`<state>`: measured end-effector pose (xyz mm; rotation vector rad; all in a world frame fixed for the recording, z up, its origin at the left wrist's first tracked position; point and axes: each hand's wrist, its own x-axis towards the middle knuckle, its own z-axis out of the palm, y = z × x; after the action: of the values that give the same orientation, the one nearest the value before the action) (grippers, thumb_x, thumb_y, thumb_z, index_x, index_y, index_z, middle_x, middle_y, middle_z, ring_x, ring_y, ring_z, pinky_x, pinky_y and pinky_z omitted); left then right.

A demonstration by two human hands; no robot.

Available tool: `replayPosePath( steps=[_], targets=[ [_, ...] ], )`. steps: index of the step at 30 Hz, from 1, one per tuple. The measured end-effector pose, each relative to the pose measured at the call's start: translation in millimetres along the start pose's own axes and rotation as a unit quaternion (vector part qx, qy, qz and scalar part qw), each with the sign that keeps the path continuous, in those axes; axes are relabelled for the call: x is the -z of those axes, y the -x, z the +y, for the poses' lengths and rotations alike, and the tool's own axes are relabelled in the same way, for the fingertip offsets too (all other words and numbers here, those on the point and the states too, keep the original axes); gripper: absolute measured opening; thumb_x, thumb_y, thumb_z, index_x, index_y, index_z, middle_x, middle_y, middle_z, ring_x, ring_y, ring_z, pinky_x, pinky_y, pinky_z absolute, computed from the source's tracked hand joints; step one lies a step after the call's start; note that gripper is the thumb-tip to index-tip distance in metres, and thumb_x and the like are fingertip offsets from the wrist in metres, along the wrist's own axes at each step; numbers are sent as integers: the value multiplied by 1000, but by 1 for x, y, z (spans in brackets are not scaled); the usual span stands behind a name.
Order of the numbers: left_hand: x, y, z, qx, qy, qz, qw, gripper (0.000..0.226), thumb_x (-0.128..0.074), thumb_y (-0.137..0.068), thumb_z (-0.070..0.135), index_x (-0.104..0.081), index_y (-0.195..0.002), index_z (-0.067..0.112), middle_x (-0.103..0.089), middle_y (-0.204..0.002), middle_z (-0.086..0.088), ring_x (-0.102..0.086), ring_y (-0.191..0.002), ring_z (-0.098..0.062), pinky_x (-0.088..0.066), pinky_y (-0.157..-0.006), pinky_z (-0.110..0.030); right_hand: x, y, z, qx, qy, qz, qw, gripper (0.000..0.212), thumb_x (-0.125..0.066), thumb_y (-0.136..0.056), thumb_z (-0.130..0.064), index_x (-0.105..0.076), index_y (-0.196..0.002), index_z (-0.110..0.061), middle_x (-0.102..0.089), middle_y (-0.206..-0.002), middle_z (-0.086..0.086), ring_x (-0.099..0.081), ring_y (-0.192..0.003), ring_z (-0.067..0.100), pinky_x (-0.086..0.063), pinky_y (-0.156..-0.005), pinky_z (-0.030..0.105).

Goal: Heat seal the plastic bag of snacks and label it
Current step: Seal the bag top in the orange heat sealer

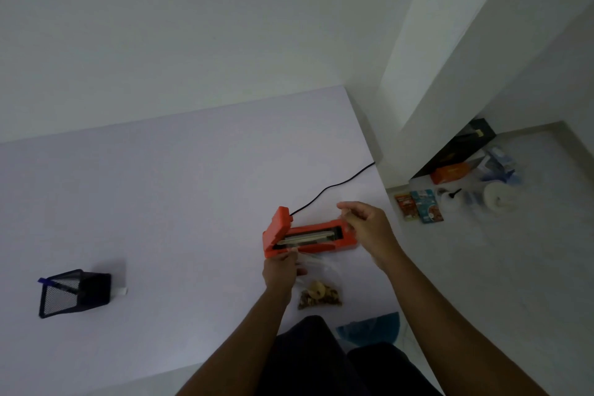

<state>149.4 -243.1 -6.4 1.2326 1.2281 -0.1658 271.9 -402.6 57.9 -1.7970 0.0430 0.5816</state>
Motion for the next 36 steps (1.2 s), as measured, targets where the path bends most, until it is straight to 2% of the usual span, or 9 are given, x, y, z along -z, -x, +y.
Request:
replayPosePath(
  steps=[7,10,15,20,23,26,30,33,36],
  targets=[
    [-2,-1,0,-27,-40,22,999,10,-64,-94,15,-69,-96,7,-76,-84,-13,-74,-65,-25,-50,-42,-23,-2,-9,71,8,256,-35,966,61,-65,-92,-7,-47,-148,-22,-58,-96,4,-57,-88,15,-43,-76,9],
    [-5,3,0,-57,-72,51,994,11,-63,-94,16,-70,-87,10,-75,-72,-7,-72,-58,-21,-59,-57,-31,-6,-12,79,16,275,-25,961,62,-67,-91,-9,-45,-149,-20,-55,-100,2,-57,-95,16,-47,-87,21],
    [-11,13,1,-120,-124,116,978,25,-61,-95,18,-69,-72,11,-70,-62,-5,-69,-54,-20,-53,-49,-25,-4,-16,80,28,278,-17,960,61,-68,-91,-9,-48,-147,-19,-55,-98,0,-58,-94,15,-50,-88,23],
    [-20,12,7,-130,-122,140,974,23,-59,-97,23,-71,-81,12,-72,-70,-5,-69,-58,-18,-61,-61,-33,-5,-13,84,35,284,-16,958,59,-66,-94,-11,-45,-148,-20,-50,-98,-1,-55,-92,15,-46,-82,22],
    [-28,20,13,-164,-89,106,977,19,-61,-97,19,-72,-83,13,-71,-70,-1,-66,-56,-9,-57,-57,-23,-4,-13,85,37,281,-22,959,60,-67,-93,-11,-44,-149,-18,-48,-102,-2,-53,-95,13,-43,-84,20],
    [-34,37,27,-216,-51,15,975,15,-61,-98,16,-69,-85,13,-66,-65,0,-62,-47,0,-49,-46,-10,-2,-14,84,30,262,-19,964,60,-70,-91,-10,-48,-146,-18,-49,-97,-3,-54,-93,14,-49,-89,24],
    [-23,45,28,-240,-8,-86,967,16,-58,-99,20,-71,-95,10,-62,-59,-21,-63,-48,-36,-59,-48,-43,-1,1,91,49,177,37,982,45,-65,-92,-2,-60,-135,-14,-65,-110,-4,-61,-96,11,-50,-87,14],
    [-2,47,21,-243,16,-74,967,19,-54,-101,17,-72,-97,10,-66,-67,-20,-56,-47,-23,-49,-46,-29,-7,19,108,95,192,54,975,28,-64,-92,-2,-70,-110,-22,-70,-96,-5,-63,-78,8,-53,-73,18],
    [21,52,14,-247,4,-78,966,20,-54,-102,17,-72,-100,8,-69,-68,-14,-53,-44,-17,-44,-43,-23,-24,38,116,66,223,-48,971,28,-66,-87,1,-63,-97,-25,-65,-90,-7,-61,-73,8,-51,-68,16]
  ],
)
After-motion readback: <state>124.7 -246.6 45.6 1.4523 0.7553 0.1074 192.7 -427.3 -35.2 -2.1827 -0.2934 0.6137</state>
